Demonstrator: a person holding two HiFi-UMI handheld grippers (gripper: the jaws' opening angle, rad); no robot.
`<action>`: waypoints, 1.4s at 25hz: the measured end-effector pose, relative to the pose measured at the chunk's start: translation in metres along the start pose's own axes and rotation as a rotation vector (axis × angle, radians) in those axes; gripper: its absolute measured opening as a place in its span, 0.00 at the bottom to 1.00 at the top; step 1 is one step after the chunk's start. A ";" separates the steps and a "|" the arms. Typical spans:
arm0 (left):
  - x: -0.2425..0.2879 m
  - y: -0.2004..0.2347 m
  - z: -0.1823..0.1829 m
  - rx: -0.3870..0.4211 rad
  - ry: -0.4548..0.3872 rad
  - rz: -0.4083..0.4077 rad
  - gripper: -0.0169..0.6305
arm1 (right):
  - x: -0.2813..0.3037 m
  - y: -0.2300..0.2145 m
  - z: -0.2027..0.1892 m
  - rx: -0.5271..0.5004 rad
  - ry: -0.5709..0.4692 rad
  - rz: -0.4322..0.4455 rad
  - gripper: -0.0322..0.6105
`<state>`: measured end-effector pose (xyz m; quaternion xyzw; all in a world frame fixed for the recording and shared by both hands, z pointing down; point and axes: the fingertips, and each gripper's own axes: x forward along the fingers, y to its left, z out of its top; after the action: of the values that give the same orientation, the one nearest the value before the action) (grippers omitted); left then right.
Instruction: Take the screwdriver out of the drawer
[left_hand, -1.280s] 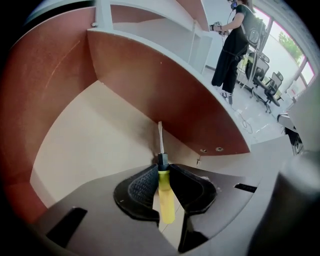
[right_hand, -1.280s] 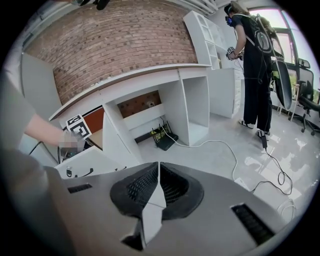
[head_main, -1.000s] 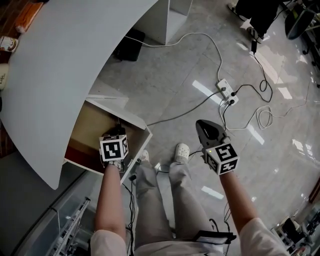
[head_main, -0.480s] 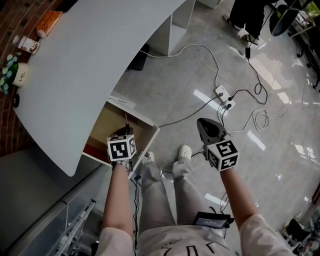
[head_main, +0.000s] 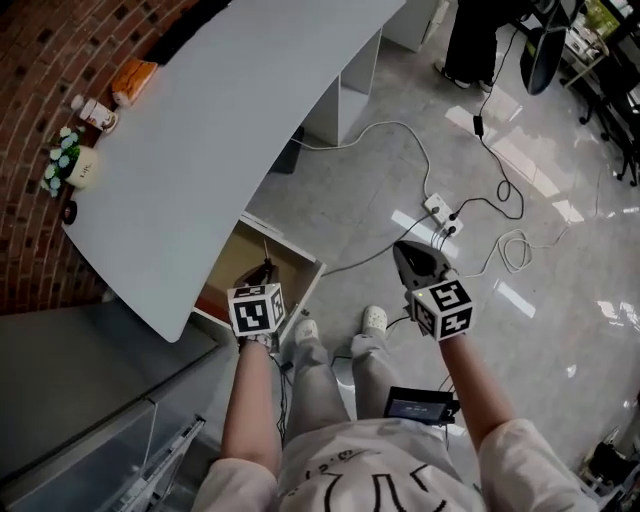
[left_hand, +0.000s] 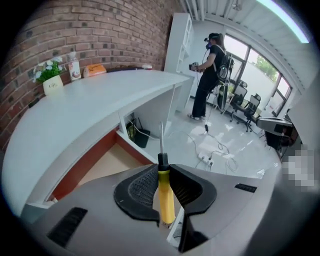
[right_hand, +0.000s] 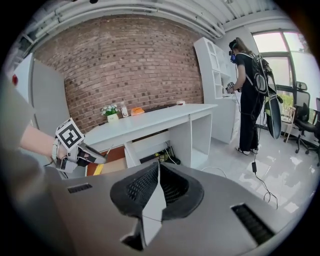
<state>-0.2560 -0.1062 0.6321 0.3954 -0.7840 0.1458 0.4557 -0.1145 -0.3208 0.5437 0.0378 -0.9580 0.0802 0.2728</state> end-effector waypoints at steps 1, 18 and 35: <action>-0.009 -0.002 0.008 -0.003 -0.027 -0.003 0.15 | -0.006 0.002 0.006 -0.009 -0.005 -0.002 0.09; -0.151 -0.020 0.081 0.016 -0.320 -0.050 0.15 | -0.095 0.038 0.093 -0.072 -0.135 -0.076 0.09; -0.257 -0.047 0.155 0.169 -0.702 -0.108 0.15 | -0.136 0.064 0.176 -0.203 -0.346 -0.097 0.09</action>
<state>-0.2439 -0.1022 0.3287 0.4986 -0.8558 0.0411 0.1314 -0.0975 -0.2843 0.3157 0.0694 -0.9908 -0.0375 0.1102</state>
